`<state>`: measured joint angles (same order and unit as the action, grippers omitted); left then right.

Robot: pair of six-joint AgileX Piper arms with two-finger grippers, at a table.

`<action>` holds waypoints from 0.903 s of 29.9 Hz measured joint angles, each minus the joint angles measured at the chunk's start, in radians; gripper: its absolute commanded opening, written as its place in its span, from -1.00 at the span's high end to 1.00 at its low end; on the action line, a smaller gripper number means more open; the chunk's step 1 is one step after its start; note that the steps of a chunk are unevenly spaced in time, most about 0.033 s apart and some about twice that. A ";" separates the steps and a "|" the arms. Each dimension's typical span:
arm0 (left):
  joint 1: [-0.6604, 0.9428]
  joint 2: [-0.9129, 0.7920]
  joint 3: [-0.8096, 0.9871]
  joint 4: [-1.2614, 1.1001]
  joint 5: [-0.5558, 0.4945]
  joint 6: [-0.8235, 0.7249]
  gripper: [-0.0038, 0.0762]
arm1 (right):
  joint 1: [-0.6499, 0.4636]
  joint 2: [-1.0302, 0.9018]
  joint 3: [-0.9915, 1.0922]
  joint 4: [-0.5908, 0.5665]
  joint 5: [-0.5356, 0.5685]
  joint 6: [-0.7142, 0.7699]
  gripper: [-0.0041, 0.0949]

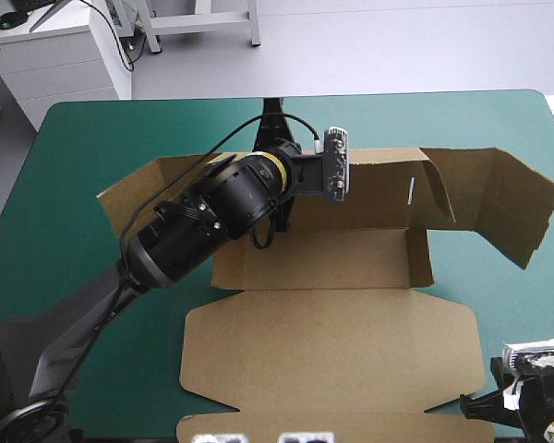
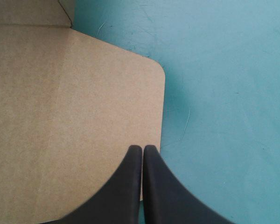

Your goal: Fold the box

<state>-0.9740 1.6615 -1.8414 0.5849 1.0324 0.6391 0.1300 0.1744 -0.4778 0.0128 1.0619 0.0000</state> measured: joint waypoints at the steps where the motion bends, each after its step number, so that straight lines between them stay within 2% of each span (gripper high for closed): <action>1: -0.011 0.003 0.019 0.024 -0.009 -0.020 0.92 | 0.000 0.000 0.000 0.000 0.000 0.000 0.93; 12: -0.044 0.018 0.254 0.241 -0.139 -0.305 0.92 | 0.000 0.000 -0.038 -0.001 -0.003 0.023 0.93; 18: -0.116 0.018 0.372 0.469 -0.194 -0.523 0.92 | 0.000 0.011 -0.116 -0.005 -0.003 0.050 0.93; 22: -0.171 0.018 0.461 0.658 -0.210 -0.692 0.92 | 0.000 0.094 -0.202 -0.007 -0.003 0.092 0.93; 27: -0.187 0.018 0.523 0.757 -0.227 -0.807 0.92 | 0.000 0.243 -0.342 -0.007 -0.011 0.103 0.93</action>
<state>-1.1607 1.6792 -1.3183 1.3421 0.8055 -0.1677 0.1300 0.4178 -0.8197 0.0062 1.0510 0.1030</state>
